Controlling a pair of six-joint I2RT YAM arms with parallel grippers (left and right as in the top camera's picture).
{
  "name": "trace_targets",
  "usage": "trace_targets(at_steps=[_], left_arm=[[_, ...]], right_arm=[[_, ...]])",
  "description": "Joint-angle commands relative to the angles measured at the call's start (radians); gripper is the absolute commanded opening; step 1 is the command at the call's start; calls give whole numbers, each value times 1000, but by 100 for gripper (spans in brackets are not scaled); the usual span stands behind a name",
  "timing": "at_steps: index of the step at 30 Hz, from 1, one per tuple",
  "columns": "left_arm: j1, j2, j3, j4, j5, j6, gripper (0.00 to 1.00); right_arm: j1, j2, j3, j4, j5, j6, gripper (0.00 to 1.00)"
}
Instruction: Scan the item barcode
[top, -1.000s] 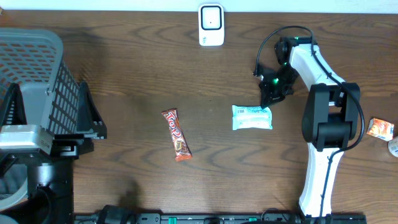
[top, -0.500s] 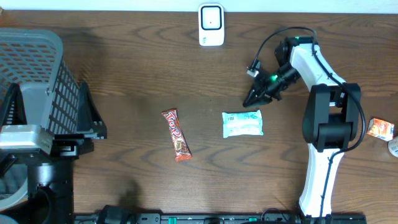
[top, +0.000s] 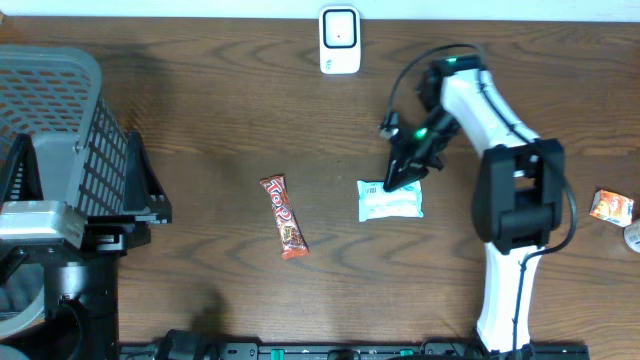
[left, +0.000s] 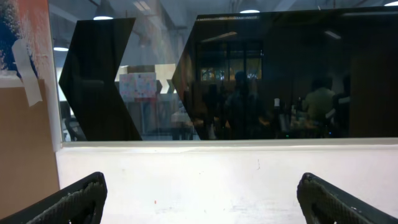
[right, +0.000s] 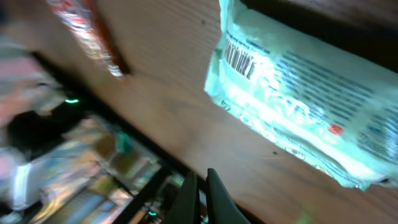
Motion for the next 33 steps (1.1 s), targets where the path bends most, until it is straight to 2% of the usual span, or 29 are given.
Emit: trace_targets(at_steps=[1,4,6,13,17,28,33], left_arm=[[5,-7,-1,2,2,4,98],[5,-7,-1,2,2,53,98],[5,-7,-1,2,2,68,98],[5,-7,-1,3,2,75,98],[5,-7,-1,3,2,75,98],[5,-7,-1,2,2,74,98],[5,-7,-1,2,2,75,98]], right_arm=[[111,-26,-18,24,236,188,2],[182,-26,-47,40,431,352,2],[210,-26,-79,47,486,407,1],[278,-26,-285,200,498,425,2],[299,-26,-335,296,499,425,1],[307,-26,-273,554,499,459,1],[306,-26,-156,513,499,459,1]])
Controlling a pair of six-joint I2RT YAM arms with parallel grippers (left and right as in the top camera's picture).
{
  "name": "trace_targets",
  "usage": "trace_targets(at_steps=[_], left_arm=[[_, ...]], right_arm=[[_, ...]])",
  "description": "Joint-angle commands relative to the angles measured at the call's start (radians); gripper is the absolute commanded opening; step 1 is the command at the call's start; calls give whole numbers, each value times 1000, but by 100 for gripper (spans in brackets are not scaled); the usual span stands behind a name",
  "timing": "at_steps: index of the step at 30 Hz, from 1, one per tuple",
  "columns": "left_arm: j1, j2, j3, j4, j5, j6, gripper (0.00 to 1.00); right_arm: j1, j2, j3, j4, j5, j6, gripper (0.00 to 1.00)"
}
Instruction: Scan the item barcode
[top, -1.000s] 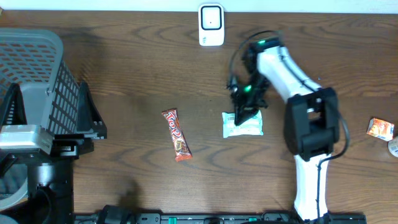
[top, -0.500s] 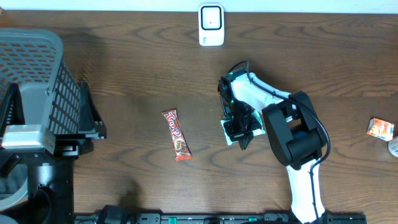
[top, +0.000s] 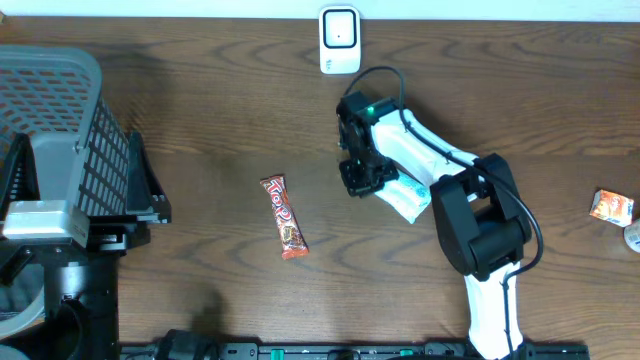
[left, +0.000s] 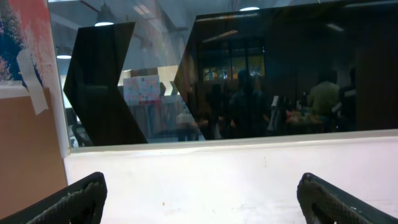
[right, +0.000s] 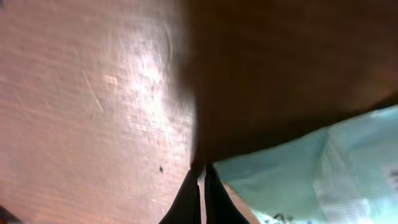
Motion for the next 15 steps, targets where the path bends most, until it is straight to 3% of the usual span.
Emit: trace_targets(at_steps=[1,2,3,8,9,15], left_arm=[[6,-7,-1,2,2,17,98],[6,-7,-1,2,2,17,98],[6,-7,-1,2,2,17,98],[6,-7,-1,2,2,17,98],[6,-7,-1,2,2,17,98],[6,-7,-1,2,2,17,98]], right_arm=[[12,44,104,-62,36,18,1],[10,44,142,-97,36,18,2],[8,43,191,-148,36,18,10],[-12,21,377,-385,36,17,75],[-21,9,402,-428,36,18,80],[-79,-164,447,-540,97,63,91]])
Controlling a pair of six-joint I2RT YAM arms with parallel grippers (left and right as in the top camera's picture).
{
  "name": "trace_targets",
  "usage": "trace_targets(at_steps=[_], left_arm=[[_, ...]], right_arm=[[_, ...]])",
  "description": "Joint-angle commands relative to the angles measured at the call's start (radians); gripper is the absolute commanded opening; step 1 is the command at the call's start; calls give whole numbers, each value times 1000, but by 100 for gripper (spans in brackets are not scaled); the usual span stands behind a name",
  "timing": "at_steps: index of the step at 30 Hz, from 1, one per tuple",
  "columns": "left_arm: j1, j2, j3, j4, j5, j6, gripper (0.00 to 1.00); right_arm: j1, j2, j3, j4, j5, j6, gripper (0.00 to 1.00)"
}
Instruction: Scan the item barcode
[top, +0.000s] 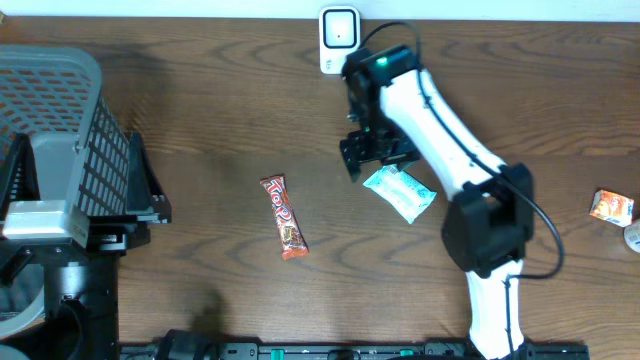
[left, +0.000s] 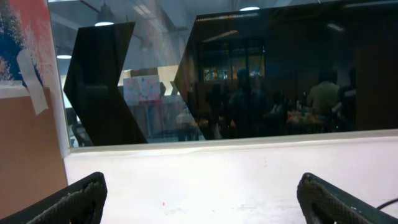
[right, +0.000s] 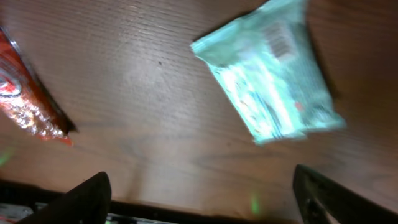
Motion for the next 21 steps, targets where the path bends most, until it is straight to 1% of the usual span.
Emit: trace_targets(at_steps=[1,5,7,8,10,12,14,17,21], left_arm=[[5,-7,-1,2,2,17,98],[5,-7,-1,2,2,18,98],[5,-7,-1,2,2,18,98],[5,-7,-1,3,2,18,98],[5,-7,-1,2,2,18,98],[5,-7,-1,2,2,17,98],[5,-7,-1,2,2,17,98],[5,-7,-1,3,2,17,98],[5,-7,-1,3,3,17,98]], right_arm=[[-45,-178,34,-25,97,62,92],[-70,-397,34,-87,232,137,93],[-72,-516,24,-86,275,145,96],[-72,-626,19,-86,305,165,97],[-72,-762,14,-86,316,168,99],[-72,-882,10,-85,328,171,99],[-72,-990,-19,-62,331,203,99],[-72,-1127,-142,-2,363,212,99],[-72,-1242,-439,145,439,213,99]])
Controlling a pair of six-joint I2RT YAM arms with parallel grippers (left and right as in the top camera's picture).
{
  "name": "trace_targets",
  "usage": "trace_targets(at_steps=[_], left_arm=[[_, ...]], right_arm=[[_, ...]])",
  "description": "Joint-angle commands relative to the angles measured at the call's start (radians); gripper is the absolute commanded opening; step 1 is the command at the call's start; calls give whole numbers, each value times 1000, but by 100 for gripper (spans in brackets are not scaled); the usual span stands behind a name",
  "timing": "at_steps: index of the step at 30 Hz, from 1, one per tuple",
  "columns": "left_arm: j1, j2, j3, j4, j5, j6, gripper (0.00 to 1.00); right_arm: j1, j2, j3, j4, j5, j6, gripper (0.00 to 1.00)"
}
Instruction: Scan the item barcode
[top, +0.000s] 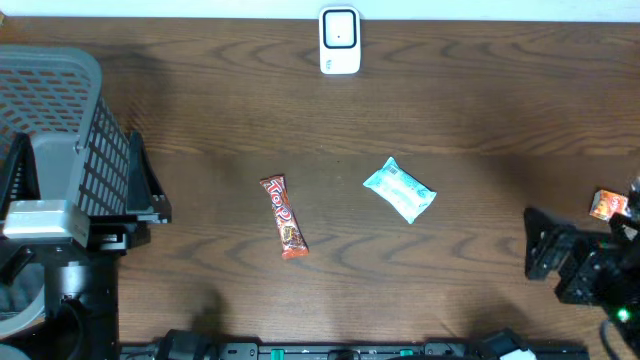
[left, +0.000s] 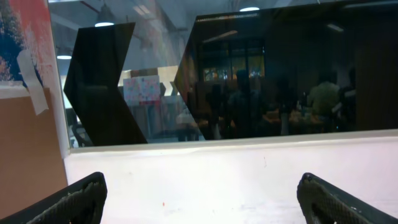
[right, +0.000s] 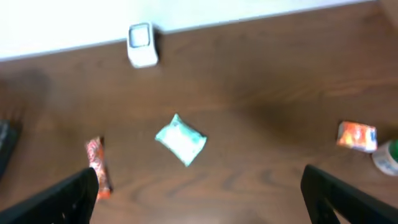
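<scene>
The pale green packet (top: 400, 190) lies flat and slanted on the brown table, right of centre; the right wrist view shows the packet (right: 181, 140) from afar. The white scanner (top: 340, 40) stands at the table's back edge, also seen as the scanner (right: 142, 45). My right gripper (top: 560, 258) sits at the front right corner, far from the packet. Its jaws stand wide open and empty, right gripper (right: 200, 199). My left gripper (left: 202, 202) is open, holds nothing, and faces a white wall and a dark window.
A red candy bar (top: 283, 217) lies left of the packet. A small orange packet (top: 611, 206) and a round object (top: 633, 236) sit at the right edge. A grey mesh basket (top: 50, 120) fills the back left, beside the left arm's base.
My right arm was stretched over the table with its gripper open just left of the packet. It is now drawn back to the front right corner. The packet has not moved.
My right gripper was shut with its tip at the packet, which lay square to the table edge. Then it was shut at the packet's left end and the packet lay slanted. Then it was open above the table, and now it is far back.
</scene>
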Motion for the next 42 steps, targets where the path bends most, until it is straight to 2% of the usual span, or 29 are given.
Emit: trace_targets(at_steps=[1,5,8,13,17,21,24,33,42], left_arm=[[5,-7,-1,3,2,17,98],[5,-7,-1,3,2,17,98],[5,-7,-1,3,2,17,98],[5,-7,-1,2,2,17,98],[5,-7,-1,2,2,17,98],[5,-7,-1,2,2,17,98],[5,-7,-1,2,2,17,98],[5,-7,-1,2,2,17,98],[5,-7,-1,2,2,17,98]], right_arm=[[1,-9,-327,135,90,23,99],[-14,14,-642,383,78,52,99],[-39,71,-826,554,-22,93,99],[-121,200,-995,725,-228,127,99],[-218,296,-1040,798,-407,105,99],[-291,383,-1089,952,-618,31,99],[-336,461,-1105,1004,-694,31,99],[-351,618,-1105,1017,-745,39,99],[-350,691,-1116,1043,-700,62,99]])
